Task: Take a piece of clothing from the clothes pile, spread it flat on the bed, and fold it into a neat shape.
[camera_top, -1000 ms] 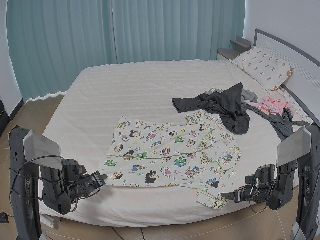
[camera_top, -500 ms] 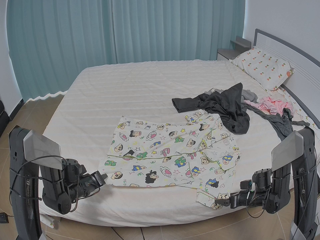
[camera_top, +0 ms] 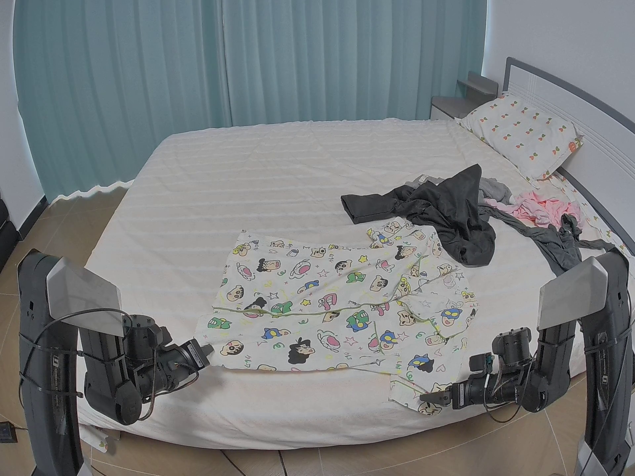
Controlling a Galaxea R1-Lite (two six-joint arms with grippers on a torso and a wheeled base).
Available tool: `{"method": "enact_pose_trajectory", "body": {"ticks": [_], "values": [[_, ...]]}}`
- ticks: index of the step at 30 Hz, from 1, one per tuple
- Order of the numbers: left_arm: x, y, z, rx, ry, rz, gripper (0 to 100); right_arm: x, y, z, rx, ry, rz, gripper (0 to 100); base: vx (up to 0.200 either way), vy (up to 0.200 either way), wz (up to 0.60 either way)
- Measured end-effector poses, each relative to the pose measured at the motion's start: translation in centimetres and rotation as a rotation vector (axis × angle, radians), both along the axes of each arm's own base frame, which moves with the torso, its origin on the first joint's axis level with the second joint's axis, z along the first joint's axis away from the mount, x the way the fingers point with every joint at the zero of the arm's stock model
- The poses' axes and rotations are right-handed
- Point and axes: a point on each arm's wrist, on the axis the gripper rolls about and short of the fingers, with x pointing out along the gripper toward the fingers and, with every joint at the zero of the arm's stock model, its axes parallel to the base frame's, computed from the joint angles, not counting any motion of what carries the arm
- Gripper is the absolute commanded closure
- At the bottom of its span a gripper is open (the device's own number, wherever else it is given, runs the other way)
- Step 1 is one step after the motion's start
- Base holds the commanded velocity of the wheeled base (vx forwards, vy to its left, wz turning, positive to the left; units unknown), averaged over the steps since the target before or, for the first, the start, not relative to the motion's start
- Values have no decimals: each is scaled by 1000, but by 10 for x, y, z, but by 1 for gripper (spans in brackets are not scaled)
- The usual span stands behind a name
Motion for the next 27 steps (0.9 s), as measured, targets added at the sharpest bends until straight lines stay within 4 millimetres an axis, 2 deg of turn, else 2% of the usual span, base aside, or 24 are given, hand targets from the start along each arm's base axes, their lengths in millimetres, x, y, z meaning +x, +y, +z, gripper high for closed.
{"method": "enact_pose_trajectory", "body": {"ticks": [6, 15, 20, 23, 27], "values": [[0, 0, 0, 0, 1, 0, 100, 9, 1, 5, 4, -50, -5, 100, 0, 0, 0], [-1, 0, 0, 3, 4, -2, 100, 8, -3, 6, 24, -49, -45, 100, 0, 0, 0], [-2, 0, 1, 6, 1, -3, 100, 7, -8, 12, 54, -143, -65, 100, 0, 0, 0], [-3, 0, 2, 7, 1, -4, 100, 2, -11, 13, 83, -169, -68, 100, 0, 0, 0], [-4, 0, 4, 8, 1, -4, 100, -12, -16, 11, 154, -89, -31, 100, 0, 0, 0]]}}
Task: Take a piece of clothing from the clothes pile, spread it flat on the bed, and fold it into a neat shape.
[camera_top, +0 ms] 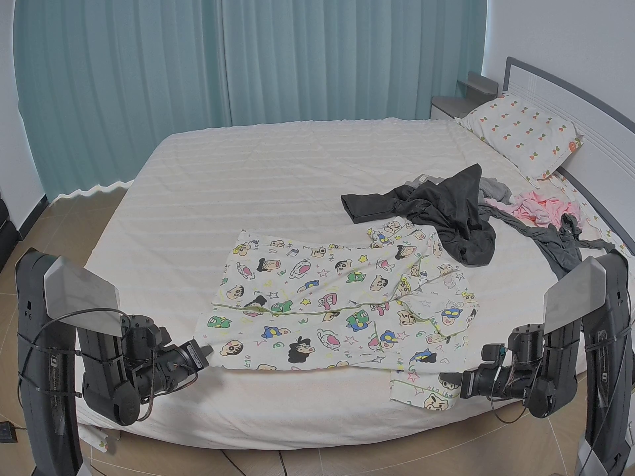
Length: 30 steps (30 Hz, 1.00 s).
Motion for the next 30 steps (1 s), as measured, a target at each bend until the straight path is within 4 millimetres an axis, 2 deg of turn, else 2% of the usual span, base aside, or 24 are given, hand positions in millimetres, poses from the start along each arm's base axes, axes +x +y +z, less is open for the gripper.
{"method": "enact_pose_trajectory", "body": {"ticks": [21, 30], "values": [[-16, 2, 5, 31, 27, -25, 100, -28, -15, 25, 104, 57, 46, 100, 0, 0, 0], [-33, 3, 5, 75, 64, -66, 100, -39, -18, 31, 129, 76, 67, 100, 0, 0, 0]]}}
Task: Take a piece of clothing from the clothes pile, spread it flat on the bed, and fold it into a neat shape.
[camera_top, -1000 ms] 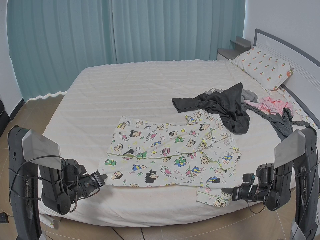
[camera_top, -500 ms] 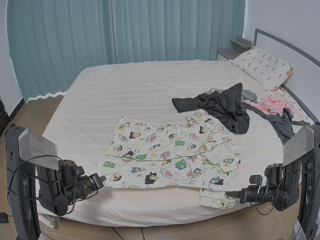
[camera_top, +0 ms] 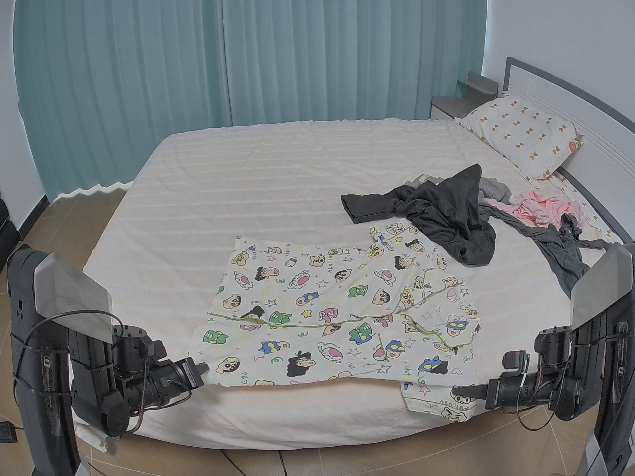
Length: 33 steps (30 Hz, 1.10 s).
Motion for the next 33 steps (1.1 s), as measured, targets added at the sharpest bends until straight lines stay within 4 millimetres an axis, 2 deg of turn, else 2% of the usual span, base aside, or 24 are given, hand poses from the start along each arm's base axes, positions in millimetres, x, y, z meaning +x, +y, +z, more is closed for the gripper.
{"method": "enact_pose_trajectory", "body": {"ticks": [14, 33], "values": [[-19, 1, 1, 61, 37, -50, 100, -18, -1, 1, -10, 13, 66, 100, 0, 0, 0], [-35, 0, -4, 121, 108, -112, 100, -20, -1, -1, -17, 27, 72, 100, 0, 0, 0]]}}
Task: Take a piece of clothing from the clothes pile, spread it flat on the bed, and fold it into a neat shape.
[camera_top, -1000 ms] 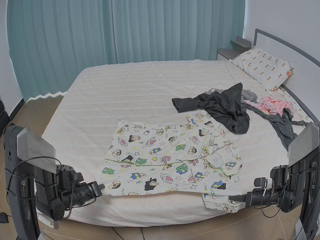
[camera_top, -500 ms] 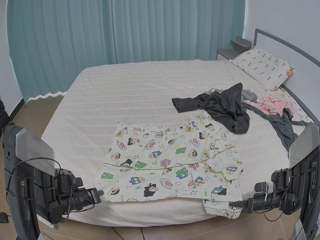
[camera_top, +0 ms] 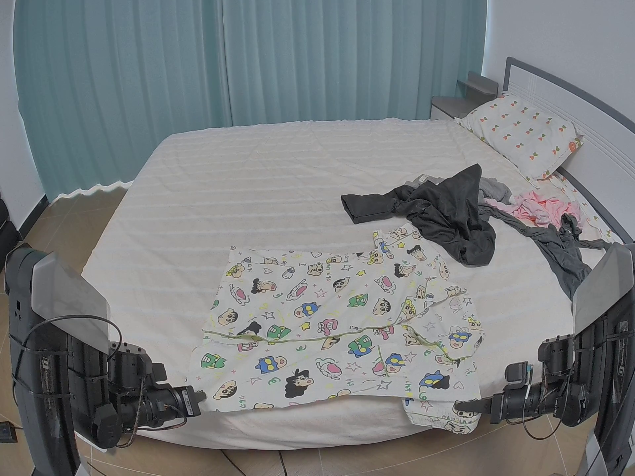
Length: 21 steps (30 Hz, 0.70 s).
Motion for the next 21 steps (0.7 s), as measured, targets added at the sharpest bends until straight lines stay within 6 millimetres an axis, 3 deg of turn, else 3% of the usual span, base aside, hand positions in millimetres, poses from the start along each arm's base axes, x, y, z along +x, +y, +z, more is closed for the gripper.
{"method": "enact_pose_trajectory", "body": {"ticks": [12, 21], "values": [[8, -2, 1, -10, -34, 4, 100, 1, -4, 2, -6, -34, -3, 100, 0, 0, 0], [34, -9, 4, -61, -74, 55, 100, 9, -11, 9, -4, -85, -41, 100, 0, 0, 0]]}}
